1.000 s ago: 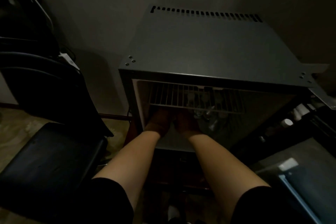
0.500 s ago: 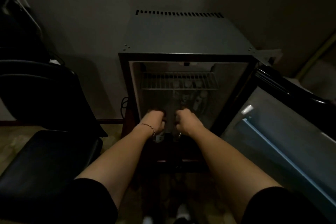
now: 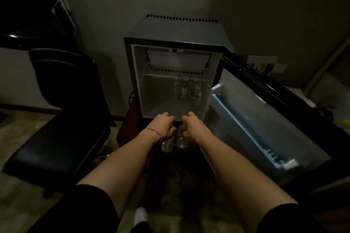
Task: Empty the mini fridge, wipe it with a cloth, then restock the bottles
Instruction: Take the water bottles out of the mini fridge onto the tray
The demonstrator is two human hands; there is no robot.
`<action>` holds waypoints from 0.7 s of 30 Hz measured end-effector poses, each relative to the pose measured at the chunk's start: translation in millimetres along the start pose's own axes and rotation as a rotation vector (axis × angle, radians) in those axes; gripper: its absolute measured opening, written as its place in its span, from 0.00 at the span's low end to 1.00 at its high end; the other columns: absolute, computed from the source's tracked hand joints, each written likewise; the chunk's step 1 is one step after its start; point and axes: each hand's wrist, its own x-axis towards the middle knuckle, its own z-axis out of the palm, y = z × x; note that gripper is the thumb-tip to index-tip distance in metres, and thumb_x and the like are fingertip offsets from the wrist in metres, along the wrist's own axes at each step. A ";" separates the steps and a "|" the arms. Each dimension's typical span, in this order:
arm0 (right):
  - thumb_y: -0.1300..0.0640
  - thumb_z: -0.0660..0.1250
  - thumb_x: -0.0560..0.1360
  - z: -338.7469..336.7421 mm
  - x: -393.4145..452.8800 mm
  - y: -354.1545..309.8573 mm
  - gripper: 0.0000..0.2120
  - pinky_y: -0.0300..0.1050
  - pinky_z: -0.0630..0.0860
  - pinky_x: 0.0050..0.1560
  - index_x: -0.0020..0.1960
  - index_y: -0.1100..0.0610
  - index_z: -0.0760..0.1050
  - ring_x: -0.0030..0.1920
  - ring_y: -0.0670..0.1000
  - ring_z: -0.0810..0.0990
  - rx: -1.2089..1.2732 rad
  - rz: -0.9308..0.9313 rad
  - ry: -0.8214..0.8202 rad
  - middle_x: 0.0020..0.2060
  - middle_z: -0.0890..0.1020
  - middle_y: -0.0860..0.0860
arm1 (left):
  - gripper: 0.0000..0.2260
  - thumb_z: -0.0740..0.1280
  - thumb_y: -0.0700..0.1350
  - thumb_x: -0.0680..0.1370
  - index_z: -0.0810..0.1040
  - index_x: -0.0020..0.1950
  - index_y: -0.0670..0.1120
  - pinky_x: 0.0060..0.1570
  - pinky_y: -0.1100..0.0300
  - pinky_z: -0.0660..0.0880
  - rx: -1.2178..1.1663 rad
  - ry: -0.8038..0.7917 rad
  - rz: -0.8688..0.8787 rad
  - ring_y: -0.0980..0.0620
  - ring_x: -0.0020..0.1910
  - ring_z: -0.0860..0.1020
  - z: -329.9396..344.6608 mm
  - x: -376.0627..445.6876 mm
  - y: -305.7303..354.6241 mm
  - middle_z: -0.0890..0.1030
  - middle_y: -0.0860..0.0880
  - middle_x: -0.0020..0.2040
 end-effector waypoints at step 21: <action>0.57 0.71 0.74 21.1 -242.4 57.1 0.14 0.53 0.78 0.56 0.58 0.49 0.74 0.53 0.53 0.74 -0.016 0.098 -0.070 0.56 0.67 0.49 | 0.13 0.67 0.51 0.78 0.76 0.61 0.48 0.57 0.57 0.74 -0.113 -0.041 0.038 0.52 0.54 0.74 47.0 -191.7 159.6 0.72 0.50 0.59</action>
